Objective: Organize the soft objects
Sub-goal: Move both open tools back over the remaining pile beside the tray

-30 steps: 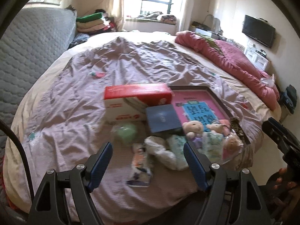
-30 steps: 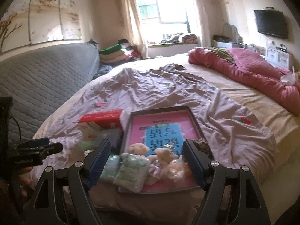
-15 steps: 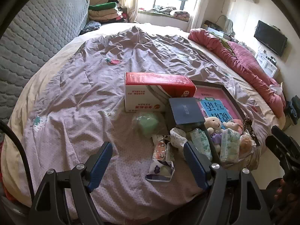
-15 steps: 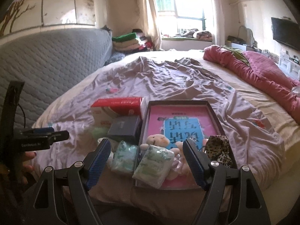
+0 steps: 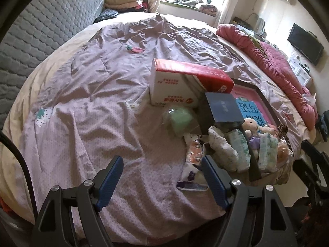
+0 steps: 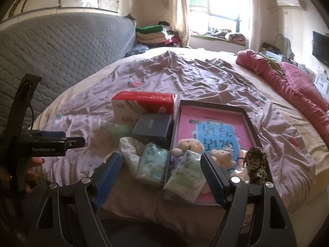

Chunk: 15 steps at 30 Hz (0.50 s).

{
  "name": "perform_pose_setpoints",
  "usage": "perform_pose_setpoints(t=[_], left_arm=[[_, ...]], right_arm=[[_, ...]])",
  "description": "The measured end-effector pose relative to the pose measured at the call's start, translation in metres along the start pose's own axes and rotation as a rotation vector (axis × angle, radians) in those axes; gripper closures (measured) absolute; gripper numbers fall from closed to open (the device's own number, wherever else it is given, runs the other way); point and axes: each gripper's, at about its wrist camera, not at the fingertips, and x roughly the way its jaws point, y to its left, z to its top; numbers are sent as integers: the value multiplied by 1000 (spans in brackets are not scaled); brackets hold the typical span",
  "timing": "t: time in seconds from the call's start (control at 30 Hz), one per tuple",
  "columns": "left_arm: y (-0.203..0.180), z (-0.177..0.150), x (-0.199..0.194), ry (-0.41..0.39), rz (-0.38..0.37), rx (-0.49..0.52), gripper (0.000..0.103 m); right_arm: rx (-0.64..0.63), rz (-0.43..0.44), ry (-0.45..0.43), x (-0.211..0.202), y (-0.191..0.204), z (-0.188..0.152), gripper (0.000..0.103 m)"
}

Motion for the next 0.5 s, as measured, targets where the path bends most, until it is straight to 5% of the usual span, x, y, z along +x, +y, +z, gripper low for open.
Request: perform_pose_setpoints(t=[0.5], left_arm=[[-7, -7, 14, 28, -45, 15, 26]], right_arm=[[-113, -34, 108, 36, 20, -16, 23]])
